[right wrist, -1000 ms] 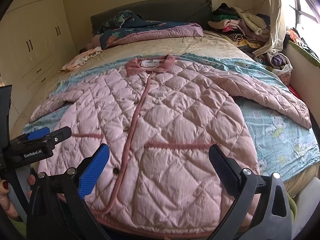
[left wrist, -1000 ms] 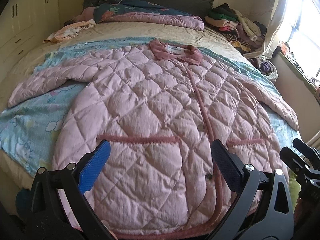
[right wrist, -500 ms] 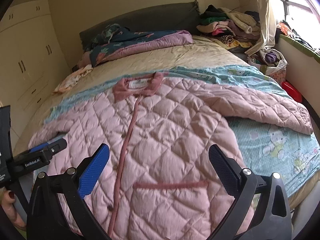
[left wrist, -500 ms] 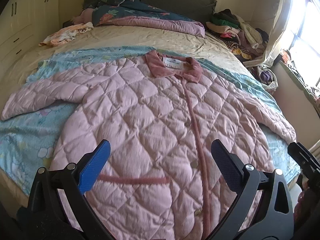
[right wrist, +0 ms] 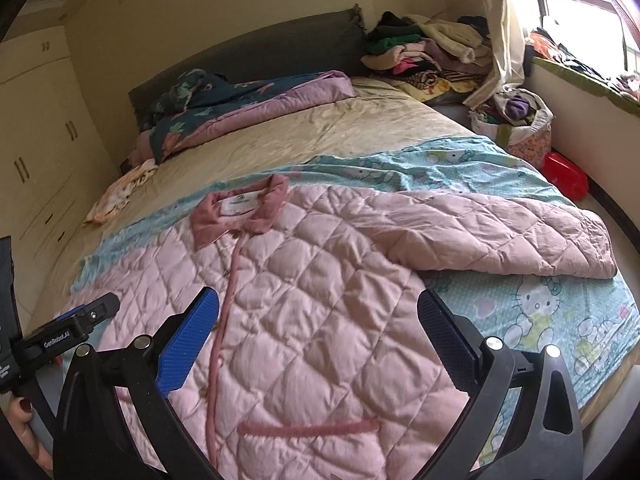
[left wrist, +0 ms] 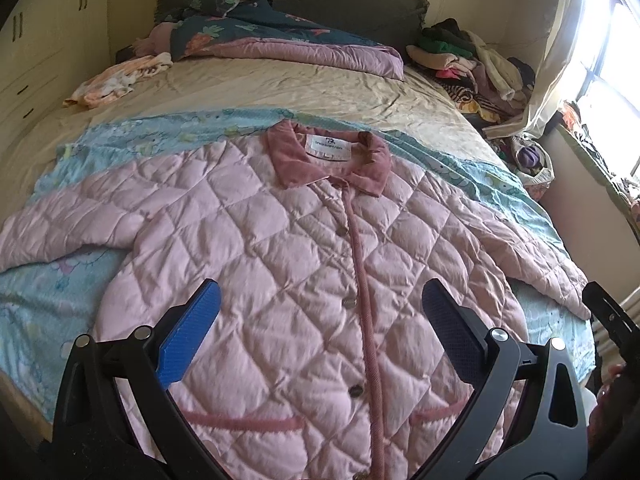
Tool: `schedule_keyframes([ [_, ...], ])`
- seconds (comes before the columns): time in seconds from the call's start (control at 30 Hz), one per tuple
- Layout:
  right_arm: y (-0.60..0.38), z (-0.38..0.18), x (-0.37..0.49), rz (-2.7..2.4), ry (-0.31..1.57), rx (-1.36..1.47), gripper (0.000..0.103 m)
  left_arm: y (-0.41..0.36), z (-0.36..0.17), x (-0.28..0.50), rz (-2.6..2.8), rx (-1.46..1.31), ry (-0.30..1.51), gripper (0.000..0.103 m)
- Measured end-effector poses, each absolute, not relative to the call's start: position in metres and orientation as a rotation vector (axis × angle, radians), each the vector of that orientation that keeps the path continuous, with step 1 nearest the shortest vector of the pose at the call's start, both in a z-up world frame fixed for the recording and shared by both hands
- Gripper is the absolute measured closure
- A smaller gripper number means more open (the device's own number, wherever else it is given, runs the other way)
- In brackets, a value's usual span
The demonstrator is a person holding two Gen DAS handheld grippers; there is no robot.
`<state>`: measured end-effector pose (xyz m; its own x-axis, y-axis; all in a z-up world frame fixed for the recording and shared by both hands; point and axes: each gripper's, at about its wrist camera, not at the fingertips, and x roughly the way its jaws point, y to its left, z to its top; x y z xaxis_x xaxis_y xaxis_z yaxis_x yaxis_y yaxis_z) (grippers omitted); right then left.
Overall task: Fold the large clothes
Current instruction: 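Move the right tool toward the jacket sleeve beside the right tool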
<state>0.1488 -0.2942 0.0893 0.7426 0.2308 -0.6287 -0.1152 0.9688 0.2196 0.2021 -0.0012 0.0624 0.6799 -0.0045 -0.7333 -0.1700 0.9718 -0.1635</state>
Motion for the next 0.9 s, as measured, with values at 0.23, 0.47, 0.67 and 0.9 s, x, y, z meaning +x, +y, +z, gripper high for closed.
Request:
schedule_keyframes([
  [0.23,-0.324,0.082,0.177,0.112,0.722,0.236,0.004,-0.012,0.058,0.231,0.081,-0.219,0.838,0.009],
  [0.47,-0.359,0.070,0.202,0.023,0.735,0.301,0.004,-0.023,0.047,0.258,0.064,-0.224,0.860,0.009],
  [0.67,-0.394,0.054,0.218,-0.060,0.744,0.338,0.004,-0.036,0.038,0.278,0.023,-0.226,0.867,0.009],
  [0.9,-0.455,0.019,0.236,-0.200,0.780,0.438,0.004,-0.058,0.017,0.303,-0.020,-0.202,0.911,0.009],
])
